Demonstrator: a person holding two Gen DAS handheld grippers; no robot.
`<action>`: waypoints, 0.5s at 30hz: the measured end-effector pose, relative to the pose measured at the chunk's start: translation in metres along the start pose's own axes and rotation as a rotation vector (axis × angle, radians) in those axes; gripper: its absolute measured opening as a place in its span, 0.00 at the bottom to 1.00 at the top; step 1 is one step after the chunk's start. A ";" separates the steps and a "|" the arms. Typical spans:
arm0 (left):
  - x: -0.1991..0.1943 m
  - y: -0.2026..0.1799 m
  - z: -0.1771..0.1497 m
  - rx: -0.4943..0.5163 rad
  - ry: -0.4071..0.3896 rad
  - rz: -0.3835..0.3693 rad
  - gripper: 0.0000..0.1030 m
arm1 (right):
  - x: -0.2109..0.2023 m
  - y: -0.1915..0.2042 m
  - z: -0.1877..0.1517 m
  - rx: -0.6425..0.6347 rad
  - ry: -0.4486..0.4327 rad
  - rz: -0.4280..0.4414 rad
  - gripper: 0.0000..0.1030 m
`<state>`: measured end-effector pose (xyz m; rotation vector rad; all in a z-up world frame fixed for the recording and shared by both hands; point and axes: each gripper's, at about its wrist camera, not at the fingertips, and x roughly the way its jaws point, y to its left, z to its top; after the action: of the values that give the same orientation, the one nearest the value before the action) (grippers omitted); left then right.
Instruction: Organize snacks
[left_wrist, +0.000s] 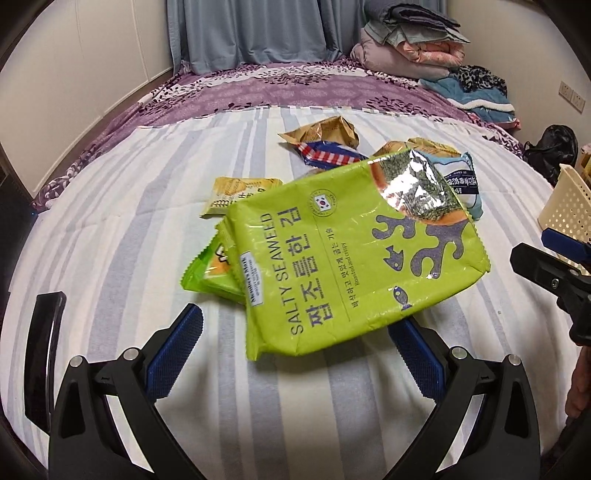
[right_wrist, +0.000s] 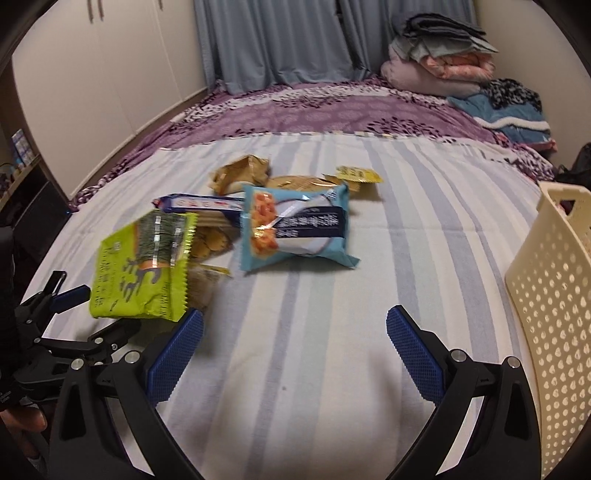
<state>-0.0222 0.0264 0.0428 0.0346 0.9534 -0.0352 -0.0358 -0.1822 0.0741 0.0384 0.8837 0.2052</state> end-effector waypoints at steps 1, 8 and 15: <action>-0.003 0.003 -0.001 -0.003 -0.002 -0.001 0.98 | -0.001 0.003 0.001 -0.008 -0.004 0.011 0.95; -0.021 0.032 -0.014 -0.044 -0.008 0.014 0.98 | -0.004 0.021 0.006 -0.063 -0.025 0.097 0.95; -0.027 0.056 -0.019 -0.088 -0.016 0.046 0.98 | -0.005 0.060 0.012 -0.239 -0.069 0.198 0.95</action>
<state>-0.0502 0.0838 0.0545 -0.0248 0.9370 0.0488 -0.0390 -0.1239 0.0922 -0.0900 0.7814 0.4904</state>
